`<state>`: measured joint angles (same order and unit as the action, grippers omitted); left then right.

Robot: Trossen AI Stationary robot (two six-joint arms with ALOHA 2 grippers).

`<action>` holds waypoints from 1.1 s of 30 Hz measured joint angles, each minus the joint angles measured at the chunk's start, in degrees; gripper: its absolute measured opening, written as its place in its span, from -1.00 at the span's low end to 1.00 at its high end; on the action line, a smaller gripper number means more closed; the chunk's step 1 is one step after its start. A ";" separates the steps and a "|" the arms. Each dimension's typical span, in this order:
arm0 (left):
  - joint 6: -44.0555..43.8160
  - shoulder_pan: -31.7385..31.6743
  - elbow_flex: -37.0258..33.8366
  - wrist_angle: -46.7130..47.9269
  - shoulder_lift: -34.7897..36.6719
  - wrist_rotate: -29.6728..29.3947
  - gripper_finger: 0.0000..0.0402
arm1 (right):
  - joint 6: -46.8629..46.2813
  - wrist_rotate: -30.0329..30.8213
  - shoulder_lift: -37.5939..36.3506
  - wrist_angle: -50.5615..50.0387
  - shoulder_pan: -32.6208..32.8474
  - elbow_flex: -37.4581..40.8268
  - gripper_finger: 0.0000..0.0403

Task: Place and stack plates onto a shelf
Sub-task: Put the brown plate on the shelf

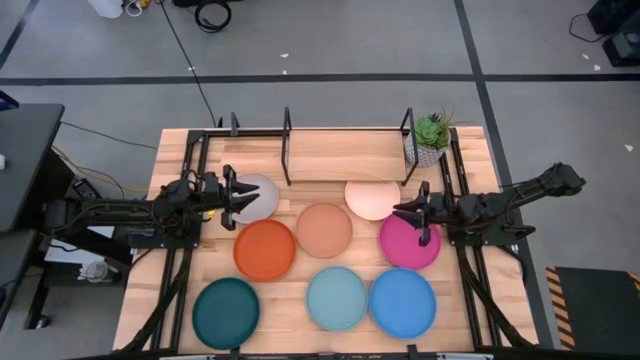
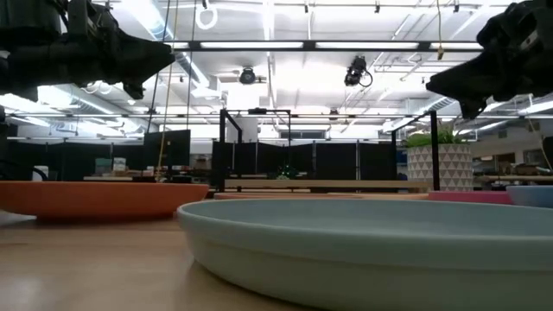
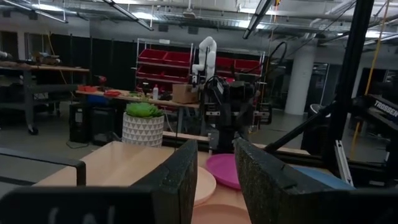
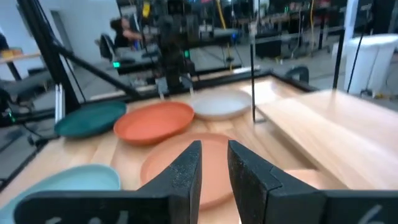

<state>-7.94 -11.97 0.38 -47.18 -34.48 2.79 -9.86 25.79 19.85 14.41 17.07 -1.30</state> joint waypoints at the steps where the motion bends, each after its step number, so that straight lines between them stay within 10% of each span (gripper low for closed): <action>1: -0.49 0.00 -0.01 0.05 0.00 0.00 -0.43 | -0.65 0.08 1.20 -0.72 -0.08 -0.78 -0.58; 33: -6.05 6.93 -0.01 0.23 0.00 -1.28 -0.43 | 16.22 -17.95 64.07 -24.96 -7.13 -42.73 -0.38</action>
<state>-13.99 -5.04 0.37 -46.95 -34.48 1.51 6.36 7.84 83.92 -10.55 9.94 -44.03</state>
